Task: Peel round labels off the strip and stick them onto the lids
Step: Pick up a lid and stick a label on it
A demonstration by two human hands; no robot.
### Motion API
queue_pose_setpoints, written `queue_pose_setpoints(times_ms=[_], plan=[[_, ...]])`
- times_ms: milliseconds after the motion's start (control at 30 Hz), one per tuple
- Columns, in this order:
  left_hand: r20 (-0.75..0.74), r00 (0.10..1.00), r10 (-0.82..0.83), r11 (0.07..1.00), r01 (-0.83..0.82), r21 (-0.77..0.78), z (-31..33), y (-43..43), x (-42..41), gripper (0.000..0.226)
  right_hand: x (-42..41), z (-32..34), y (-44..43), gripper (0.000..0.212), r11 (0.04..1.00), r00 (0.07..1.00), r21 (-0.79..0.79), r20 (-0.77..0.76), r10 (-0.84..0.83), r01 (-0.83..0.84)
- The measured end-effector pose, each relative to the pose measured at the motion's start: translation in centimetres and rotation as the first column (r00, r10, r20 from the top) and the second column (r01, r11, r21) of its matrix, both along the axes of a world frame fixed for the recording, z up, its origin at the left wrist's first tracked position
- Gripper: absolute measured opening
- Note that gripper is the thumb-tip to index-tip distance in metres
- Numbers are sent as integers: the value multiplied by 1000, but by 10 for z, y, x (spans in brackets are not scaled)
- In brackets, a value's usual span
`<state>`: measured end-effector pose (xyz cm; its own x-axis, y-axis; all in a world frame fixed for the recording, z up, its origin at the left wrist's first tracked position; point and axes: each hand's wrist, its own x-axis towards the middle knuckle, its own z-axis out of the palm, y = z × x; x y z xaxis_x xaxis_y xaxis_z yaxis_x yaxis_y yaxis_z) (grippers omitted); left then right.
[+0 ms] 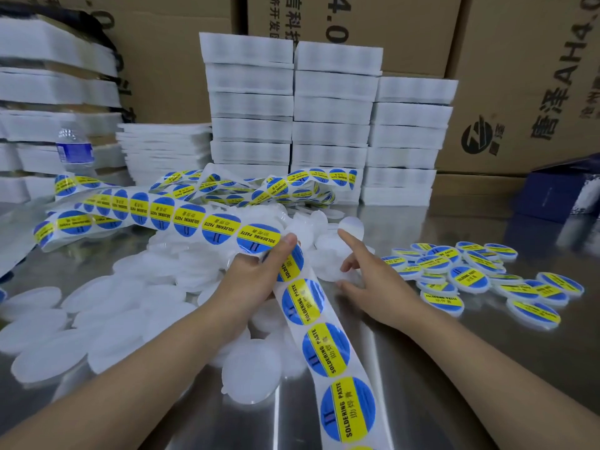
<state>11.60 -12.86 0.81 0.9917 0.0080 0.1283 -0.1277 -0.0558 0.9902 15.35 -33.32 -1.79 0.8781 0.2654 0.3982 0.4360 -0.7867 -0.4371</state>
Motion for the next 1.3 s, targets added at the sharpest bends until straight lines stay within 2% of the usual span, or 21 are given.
queue_pose_setpoints(times_ms=[67, 100, 233, 300, 333, 433, 500, 767, 967, 1100, 1200, 1300], plan=[[-2, 1000, 2, 999, -2, 33, -2, 0, 3, 26, 2, -2, -1, 79, 1000, 1000, 8, -11, -14, 14], [-7, 1000, -9, 999, 10, 47, -3, 1, 3, 22, 3, -2, -2, 79, 1000, 1000, 20, -18, -22, 22], [15, 996, -91, 995, 90, 30, 0, 2, 0, 47, 6, -5, -3, 77, 997, 998, 70, -43, -38, 41], [-4, 995, -102, 993, 102, -58, 3, 1, -1, 65, 7, -6, -3, 75, 994, 998, 103, -50, -42, 47], [-29, 996, -87, 990, 83, -112, 4, 1, 0, 65, 7, -7, -4, 75, 992, 998, 117, -50, -43, 49], [-90, 995, -42, 984, 26, -176, 4, 1, 4, 33, 8, -7, -4, 74, 987, 997, 150, -55, -47, 55], [-94, 994, -53, 977, 32, -212, 2, 1, 3, 22, 9, -6, -3, 75, 984, 997, 167, -64, -52, 62], [-86, 989, -123, 989, 115, -95, 0, 1, 3, 23, 4, -3, 0, 88, 984, 996, 152, -26, -87, 90], [-106, 971, -216, 975, 207, -85, 1, 5, 4, 19, 3, 3, -3, 93, 971, 982, 212, 128, -140, 111], [-100, 981, -168, 980, 156, -124, 0, 4, 7, 27, 2, 3, -2, 95, 971, 982, 226, 149, -120, 84], [-92, 983, -157, 983, 148, -105, -3, 5, 6, 18, 3, 2, -3, 96, 972, 984, 227, 147, -100, 65], [-149, 976, -157, 986, 145, -87, -3, 7, 5, 17, 1, 5, -2, 94, 962, 981, 271, 171, -97, 48]])
